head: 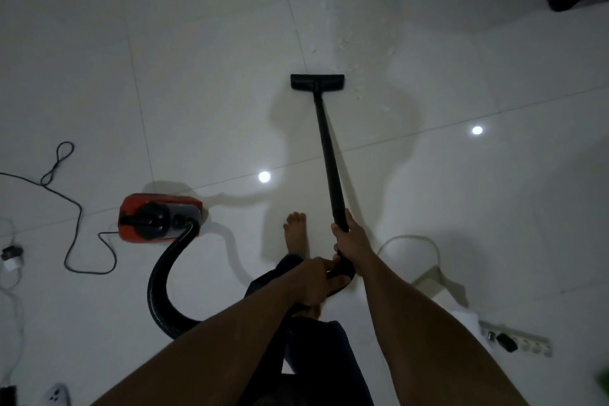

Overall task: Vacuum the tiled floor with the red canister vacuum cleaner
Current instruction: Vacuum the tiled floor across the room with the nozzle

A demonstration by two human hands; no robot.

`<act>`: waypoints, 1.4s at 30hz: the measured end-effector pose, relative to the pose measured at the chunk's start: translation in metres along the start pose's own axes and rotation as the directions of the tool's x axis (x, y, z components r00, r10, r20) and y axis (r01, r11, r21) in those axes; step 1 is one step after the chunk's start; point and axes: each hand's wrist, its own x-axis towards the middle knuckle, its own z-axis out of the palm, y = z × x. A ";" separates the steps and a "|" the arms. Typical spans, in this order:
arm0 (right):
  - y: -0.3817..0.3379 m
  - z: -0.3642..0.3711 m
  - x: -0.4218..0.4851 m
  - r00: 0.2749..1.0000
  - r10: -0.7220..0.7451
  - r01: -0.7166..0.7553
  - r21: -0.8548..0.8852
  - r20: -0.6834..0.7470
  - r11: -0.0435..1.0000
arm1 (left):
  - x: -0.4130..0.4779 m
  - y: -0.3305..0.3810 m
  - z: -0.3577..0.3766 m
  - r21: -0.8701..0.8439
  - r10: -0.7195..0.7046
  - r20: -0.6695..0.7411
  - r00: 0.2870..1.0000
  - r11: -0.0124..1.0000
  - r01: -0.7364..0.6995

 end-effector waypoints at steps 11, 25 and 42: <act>-0.130 -0.012 0.058 1.000 0.005 -0.004 -0.082 0.008 0.997 | 0.033 0.040 -0.120 0.052 -0.047 -0.039 0.998 0.997 0.049; -0.206 -0.017 0.155 0.998 -0.045 0.051 -0.188 0.039 0.981 | 0.053 0.083 -0.226 -0.188 -0.042 -0.076 0.996 0.982 0.027; -0.398 -0.075 0.225 0.995 -0.054 0.072 -0.214 0.088 0.974 | 0.135 0.169 -0.373 -0.209 -0.084 -0.146 0.986 0.977 0.052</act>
